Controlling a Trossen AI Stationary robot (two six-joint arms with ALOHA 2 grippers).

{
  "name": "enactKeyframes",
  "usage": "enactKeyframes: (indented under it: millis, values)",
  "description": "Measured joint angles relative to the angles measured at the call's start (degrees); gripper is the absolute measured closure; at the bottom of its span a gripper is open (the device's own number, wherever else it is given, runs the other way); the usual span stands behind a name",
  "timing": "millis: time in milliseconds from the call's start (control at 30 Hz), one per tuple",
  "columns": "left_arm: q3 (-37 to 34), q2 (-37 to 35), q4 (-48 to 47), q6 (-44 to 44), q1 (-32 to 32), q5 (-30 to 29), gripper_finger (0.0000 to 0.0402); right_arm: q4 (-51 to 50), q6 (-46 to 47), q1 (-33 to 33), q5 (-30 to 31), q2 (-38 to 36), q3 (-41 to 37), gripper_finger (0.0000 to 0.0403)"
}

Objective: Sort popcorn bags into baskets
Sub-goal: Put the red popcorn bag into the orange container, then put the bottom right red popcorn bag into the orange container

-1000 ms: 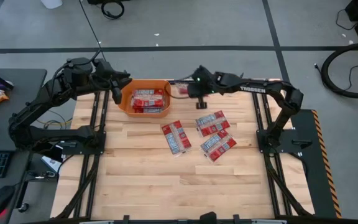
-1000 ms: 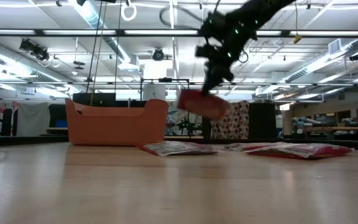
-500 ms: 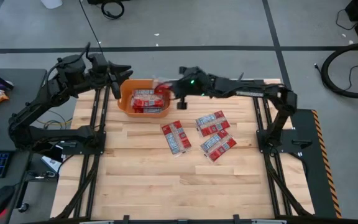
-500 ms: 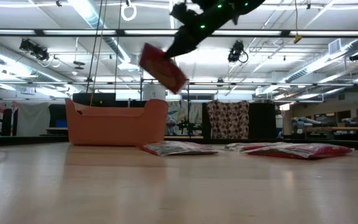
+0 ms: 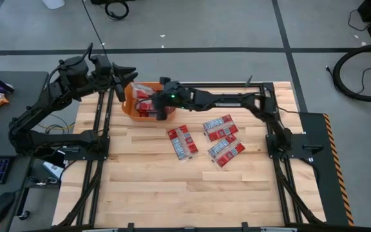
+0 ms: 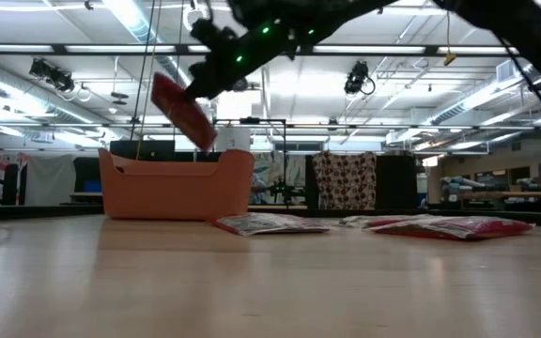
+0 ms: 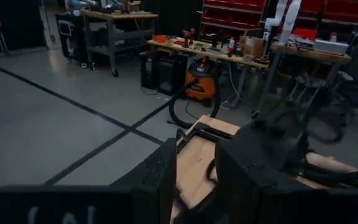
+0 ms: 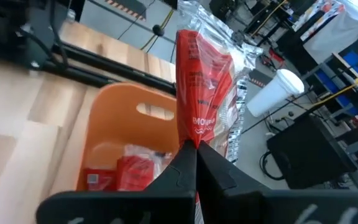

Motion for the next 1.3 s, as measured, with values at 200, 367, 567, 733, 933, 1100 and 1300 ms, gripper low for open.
enactKeyframes:
  millis: [200, 367, 567, 733, 933, 1100, 1300]
  values:
    - [0.0, 0.0, -1.9, -3.5, 0.0, 2.3, 0.0287, -2.9, 0.0, -1.3, 0.1, 9.1, 9.3, 0.0390]
    - [0.0, 0.0, -4.5, -5.6, 0.0, 5.4, 0.0287, -11.5, -0.3, -1.6, 2.5, 13.7, 12.9, 0.0367]
    - [0.0, 0.0, -4.9, -5.7, 0.0, 5.6, 0.0287, -16.9, -0.1, -1.5, 2.6, 12.3, 13.5, 0.0335]
    - [0.0, 0.0, -5.0, -5.7, 0.0, 5.6, 0.0287, -17.6, 2.0, -1.5, 3.4, 8.3, 13.4, 0.0319]
    - [0.0, 0.0, -5.5, -4.4, 0.0, 5.5, 0.0287, -27.0, 12.0, -1.5, -3.0, 1.3, 13.4, 0.0317]
    - [0.0, 0.0, -5.9, -2.0, 0.0, 5.0, 0.0287, -40.3, 19.4, -1.9, -11.6, -1.7, 13.4, 0.0317]
    - [0.0, 0.0, -5.9, 1.6, 0.0, 2.6, 0.0287, -65.2, 21.9, -1.8, -13.3, -1.9, 13.1, 0.0319]
